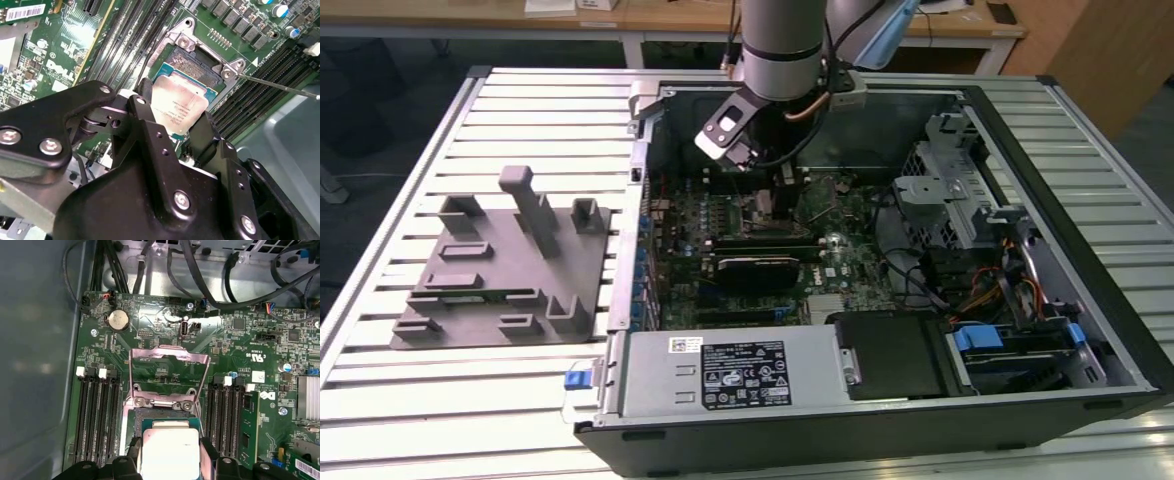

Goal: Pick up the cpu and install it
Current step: 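Place the cpu into insertion slot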

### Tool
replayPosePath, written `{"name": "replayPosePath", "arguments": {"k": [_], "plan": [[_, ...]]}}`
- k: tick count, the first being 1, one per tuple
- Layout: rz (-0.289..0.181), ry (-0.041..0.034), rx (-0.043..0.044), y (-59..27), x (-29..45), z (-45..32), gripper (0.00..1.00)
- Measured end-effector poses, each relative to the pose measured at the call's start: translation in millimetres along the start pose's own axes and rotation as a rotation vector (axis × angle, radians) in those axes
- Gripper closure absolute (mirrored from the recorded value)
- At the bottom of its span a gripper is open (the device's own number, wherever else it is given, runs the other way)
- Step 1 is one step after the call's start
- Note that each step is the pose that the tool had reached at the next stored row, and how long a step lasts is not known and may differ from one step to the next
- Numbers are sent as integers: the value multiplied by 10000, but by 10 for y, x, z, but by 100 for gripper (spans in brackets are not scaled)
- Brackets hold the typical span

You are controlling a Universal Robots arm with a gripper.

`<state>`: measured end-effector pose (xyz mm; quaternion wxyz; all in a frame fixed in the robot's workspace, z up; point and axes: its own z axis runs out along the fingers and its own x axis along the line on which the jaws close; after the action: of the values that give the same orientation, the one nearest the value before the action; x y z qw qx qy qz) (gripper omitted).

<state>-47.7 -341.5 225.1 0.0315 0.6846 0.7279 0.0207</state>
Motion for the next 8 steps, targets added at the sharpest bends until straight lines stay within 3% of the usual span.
{"name": "replayPosePath", "arguments": {"k": [8], "plan": [[-3,-25,78,-4,18,67,46]]}}
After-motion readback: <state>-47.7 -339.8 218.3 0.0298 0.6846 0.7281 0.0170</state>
